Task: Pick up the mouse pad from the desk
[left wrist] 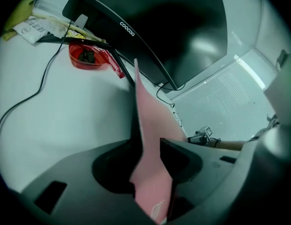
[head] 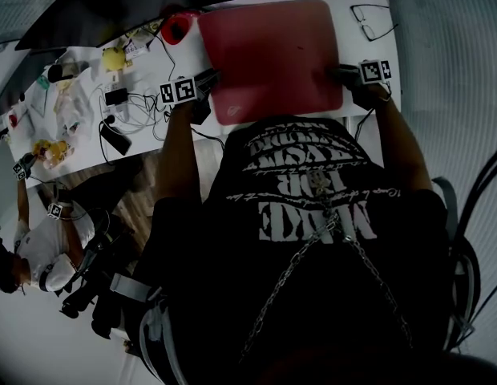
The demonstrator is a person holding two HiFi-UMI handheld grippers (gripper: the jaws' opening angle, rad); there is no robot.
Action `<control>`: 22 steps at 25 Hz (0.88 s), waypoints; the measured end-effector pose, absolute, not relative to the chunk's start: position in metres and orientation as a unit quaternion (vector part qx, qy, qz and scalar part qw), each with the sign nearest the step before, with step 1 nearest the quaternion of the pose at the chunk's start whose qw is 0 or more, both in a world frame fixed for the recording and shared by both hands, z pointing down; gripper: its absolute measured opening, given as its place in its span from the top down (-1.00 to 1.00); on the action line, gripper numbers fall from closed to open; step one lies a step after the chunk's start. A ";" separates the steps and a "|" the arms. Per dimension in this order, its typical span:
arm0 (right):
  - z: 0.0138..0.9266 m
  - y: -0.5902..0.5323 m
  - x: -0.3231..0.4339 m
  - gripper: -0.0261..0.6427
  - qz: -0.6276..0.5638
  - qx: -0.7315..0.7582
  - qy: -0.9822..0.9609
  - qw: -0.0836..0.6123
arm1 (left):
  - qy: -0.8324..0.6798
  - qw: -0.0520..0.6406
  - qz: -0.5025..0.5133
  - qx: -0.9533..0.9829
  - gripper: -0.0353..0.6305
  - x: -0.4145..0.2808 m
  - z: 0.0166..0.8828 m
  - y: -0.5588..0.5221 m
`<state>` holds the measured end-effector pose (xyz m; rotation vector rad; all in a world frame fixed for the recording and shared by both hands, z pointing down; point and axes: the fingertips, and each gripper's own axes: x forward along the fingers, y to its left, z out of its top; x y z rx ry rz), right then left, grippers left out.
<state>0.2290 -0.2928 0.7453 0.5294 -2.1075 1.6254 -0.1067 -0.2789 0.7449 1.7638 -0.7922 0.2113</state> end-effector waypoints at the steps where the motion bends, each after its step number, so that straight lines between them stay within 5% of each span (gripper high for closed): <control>1: 0.745 -0.293 0.229 0.30 0.586 0.193 -0.759 0.209 | -0.334 0.562 0.111 0.748 0.41 -0.110 0.751 -0.274; 7: 0.747 -0.291 0.232 0.30 0.576 0.209 -0.762 0.210 | -0.305 0.598 0.108 0.733 0.47 -0.092 0.768 -0.246; 11: 0.752 -0.298 0.227 0.30 0.561 0.220 -0.768 0.217 | -0.342 0.600 0.101 0.716 0.80 -0.101 0.772 -0.250; 17: 0.755 -0.316 0.212 0.32 0.576 0.228 -0.766 0.173 | -0.350 0.579 0.149 0.721 0.81 -0.099 0.777 -0.254; 22: 0.765 -0.326 0.203 0.66 0.549 0.246 -0.767 0.224 | -0.353 0.562 0.166 0.730 0.81 -0.099 0.778 -0.255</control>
